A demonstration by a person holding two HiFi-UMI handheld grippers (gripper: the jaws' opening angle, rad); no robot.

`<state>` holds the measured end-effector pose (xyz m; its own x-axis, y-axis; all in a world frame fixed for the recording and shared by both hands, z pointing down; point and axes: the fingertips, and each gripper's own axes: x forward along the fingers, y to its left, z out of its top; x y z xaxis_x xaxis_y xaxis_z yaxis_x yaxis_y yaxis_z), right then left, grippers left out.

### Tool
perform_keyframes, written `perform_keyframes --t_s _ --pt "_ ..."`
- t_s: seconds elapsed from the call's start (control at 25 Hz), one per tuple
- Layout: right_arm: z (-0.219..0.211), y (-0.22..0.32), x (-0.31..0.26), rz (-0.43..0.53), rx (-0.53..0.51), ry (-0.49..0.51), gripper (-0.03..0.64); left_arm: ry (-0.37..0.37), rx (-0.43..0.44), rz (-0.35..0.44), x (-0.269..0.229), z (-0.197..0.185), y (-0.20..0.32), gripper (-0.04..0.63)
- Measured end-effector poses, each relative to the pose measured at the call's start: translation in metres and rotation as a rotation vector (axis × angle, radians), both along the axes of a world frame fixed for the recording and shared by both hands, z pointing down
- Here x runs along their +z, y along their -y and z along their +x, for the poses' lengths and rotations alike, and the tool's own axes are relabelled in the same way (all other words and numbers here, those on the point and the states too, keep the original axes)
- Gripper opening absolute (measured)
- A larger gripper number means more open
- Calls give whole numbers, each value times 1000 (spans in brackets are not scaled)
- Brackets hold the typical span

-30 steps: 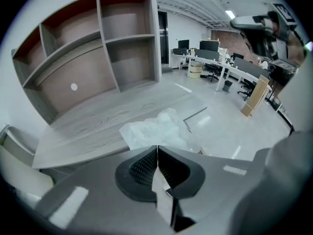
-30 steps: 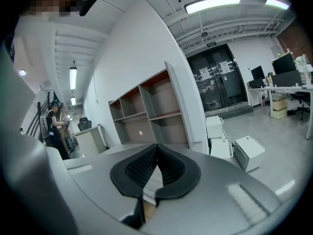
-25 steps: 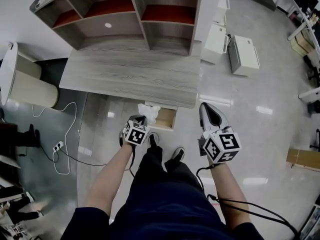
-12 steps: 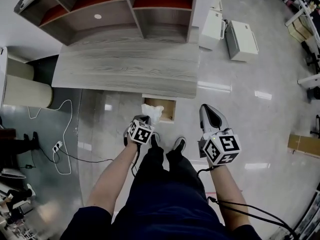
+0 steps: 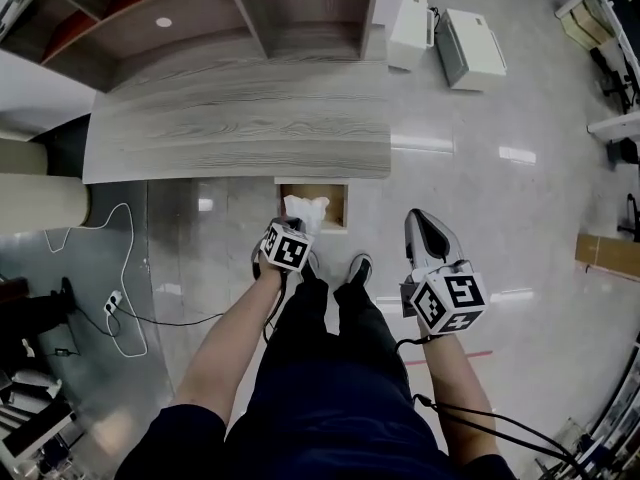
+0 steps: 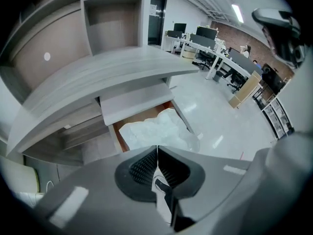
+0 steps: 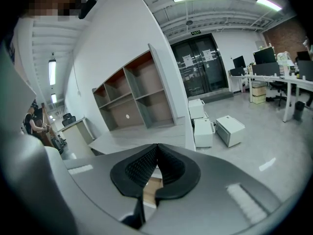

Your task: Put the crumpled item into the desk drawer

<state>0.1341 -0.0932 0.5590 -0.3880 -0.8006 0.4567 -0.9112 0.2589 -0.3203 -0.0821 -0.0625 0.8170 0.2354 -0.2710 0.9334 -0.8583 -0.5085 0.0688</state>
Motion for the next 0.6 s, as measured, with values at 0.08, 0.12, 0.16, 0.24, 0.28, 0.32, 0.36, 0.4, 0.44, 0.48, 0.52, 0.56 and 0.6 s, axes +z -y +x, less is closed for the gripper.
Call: perform_keyframes --t_s 0.08,0.12,0.16,0.24,0.28,0.32,0.36,0.4,0.44,0.48,0.52,0.56,0.6 --pt "3 -4 6 -15 15 -4 6 6 2 -9 6 2 2 8" --pt "4 -6 8 -22 21 -5 6 9 2 -13 9 2 3 8" --pt "6 -7 10 -28 26 -6 6 12 1 -16 11 3 4 8" --pt "8 -7 15 -38 35 -8 6 18 1 -19 16 4 8 8" --pt "9 -7 17 -42 38 -9 6 19 2 -19 19 4 10 8" --pt "9 -7 20 -46 41 -10 6 20 3 -18 21 5 12 8" --pt "10 -7 22 -50 43 -11 6 20 5 -17 23 5 14 8" --pt "10 -7 25 -54 43 -12 6 20 6 -17 25 6 15 8" --pt "11 -7 27 -57 43 -14 6 21 6 -17 27 6 16 8" --pt "11 -7 30 -61 44 -16 6 22 4 -17 29 7 17 8" --pt "12 -7 32 -66 44 -18 6 23 2 -17 31 6 19 8" --pt "12 -6 34 -71 46 -19 6 25 1 -18 33 6 20 8" --pt "13 -6 36 -76 47 -19 6 29 3 -18 34 6 22 8"
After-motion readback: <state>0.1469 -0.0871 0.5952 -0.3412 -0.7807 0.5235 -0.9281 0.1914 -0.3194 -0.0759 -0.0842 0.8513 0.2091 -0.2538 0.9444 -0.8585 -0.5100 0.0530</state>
